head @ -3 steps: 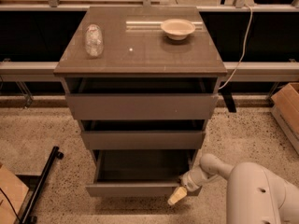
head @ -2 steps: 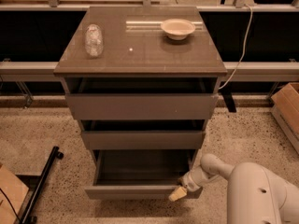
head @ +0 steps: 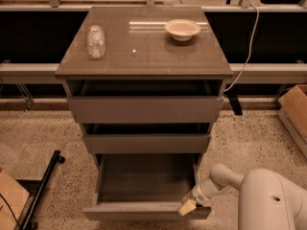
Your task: Open bottom drawer
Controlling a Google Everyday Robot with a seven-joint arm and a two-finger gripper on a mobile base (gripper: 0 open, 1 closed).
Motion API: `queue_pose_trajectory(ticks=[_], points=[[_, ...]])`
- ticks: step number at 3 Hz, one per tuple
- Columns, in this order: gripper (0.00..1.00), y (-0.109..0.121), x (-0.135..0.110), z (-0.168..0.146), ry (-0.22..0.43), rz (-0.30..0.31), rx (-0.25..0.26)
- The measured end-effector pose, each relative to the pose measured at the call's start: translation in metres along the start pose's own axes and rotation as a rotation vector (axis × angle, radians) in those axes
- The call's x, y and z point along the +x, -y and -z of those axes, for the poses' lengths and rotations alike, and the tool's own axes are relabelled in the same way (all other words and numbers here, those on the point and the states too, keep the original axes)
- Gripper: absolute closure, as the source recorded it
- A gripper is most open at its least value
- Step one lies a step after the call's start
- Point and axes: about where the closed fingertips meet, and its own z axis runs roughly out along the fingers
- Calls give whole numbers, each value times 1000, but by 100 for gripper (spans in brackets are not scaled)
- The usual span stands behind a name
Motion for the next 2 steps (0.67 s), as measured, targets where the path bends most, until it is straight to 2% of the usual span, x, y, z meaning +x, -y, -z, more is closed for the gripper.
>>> queue_pose_trajectory(ticks=[1,2], points=[[36,-19,41,6,3,-94,-11],[12,-20,42,6,3,-105,-14]])
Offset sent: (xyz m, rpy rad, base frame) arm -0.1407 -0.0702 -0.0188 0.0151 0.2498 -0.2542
